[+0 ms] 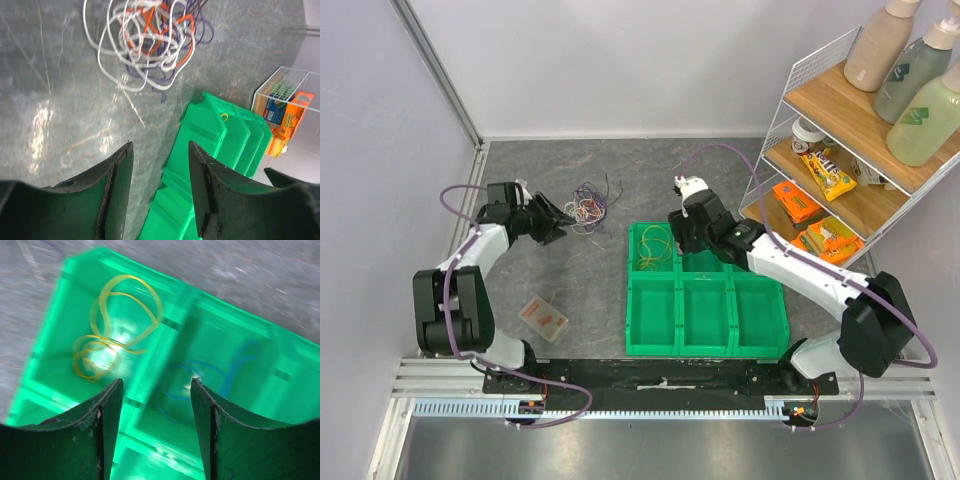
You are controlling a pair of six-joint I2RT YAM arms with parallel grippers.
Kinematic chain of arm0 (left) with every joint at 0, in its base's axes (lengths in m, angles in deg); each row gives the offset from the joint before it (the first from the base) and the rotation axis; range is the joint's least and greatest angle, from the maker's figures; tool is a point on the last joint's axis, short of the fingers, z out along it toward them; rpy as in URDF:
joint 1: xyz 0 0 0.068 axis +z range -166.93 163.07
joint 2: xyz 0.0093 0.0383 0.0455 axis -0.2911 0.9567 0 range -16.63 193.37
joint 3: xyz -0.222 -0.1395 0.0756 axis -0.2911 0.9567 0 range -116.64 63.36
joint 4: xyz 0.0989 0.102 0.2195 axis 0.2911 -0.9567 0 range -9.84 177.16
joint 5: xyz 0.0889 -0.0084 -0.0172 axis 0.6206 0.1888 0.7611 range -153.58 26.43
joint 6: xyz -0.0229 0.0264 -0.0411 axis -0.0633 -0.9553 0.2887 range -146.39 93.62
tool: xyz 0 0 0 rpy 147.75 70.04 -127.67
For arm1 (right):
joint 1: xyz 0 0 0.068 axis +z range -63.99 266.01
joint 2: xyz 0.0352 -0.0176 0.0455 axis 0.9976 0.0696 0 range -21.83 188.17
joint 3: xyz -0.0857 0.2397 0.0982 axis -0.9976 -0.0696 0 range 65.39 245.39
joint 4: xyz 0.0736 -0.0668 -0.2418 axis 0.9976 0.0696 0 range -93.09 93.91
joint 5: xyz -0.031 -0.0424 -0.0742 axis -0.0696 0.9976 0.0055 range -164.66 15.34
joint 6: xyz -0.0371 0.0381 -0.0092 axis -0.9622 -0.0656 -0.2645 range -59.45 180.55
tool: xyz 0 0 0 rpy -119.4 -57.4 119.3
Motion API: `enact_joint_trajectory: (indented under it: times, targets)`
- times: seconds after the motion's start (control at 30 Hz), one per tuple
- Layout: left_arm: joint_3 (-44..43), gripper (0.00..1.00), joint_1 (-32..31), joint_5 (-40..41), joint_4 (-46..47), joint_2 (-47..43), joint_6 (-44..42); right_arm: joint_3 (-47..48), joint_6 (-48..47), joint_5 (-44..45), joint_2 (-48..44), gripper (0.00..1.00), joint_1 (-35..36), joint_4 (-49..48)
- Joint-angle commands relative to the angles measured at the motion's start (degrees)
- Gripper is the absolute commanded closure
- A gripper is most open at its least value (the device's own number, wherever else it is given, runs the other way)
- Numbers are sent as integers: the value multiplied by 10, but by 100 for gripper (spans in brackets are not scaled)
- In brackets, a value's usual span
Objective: Untangle the cables
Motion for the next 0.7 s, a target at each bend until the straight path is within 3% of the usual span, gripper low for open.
enact_joint_trajectory:
  times: [0.0, 0.1, 0.17, 0.23, 0.33, 0.47, 0.57, 0.67]
  targets:
    - [-71, 45, 6, 44, -17, 50, -48, 42, 44, -141, 32, 37, 28, -139]
    - [-111, 43, 5, 72, -5, 90, -58, 97, 53, -142, 102, 37, 61, -175]
    - [-146, 44, 13, 42, -15, 123, -52, 137, 57, -142, 147, 36, 76, -190]
    - [-178, 52, 14, 38, -11, 138, -69, 173, 69, -176, 189, 36, 78, -199]
    - [-219, 60, 12, 97, -10, 154, -137, 205, 79, -195, 228, 36, 79, -205]
    - [-259, 52, 10, 95, -43, 204, -213, 217, 78, -186, 237, 36, 78, -206]
    - [-259, 47, 8, 74, -26, 218, -227, 223, 70, -179, 236, 36, 78, -204]
    - [-267, 48, 7, 31, -23, 240, -216, 226, 66, -178, 237, 36, 77, -204]
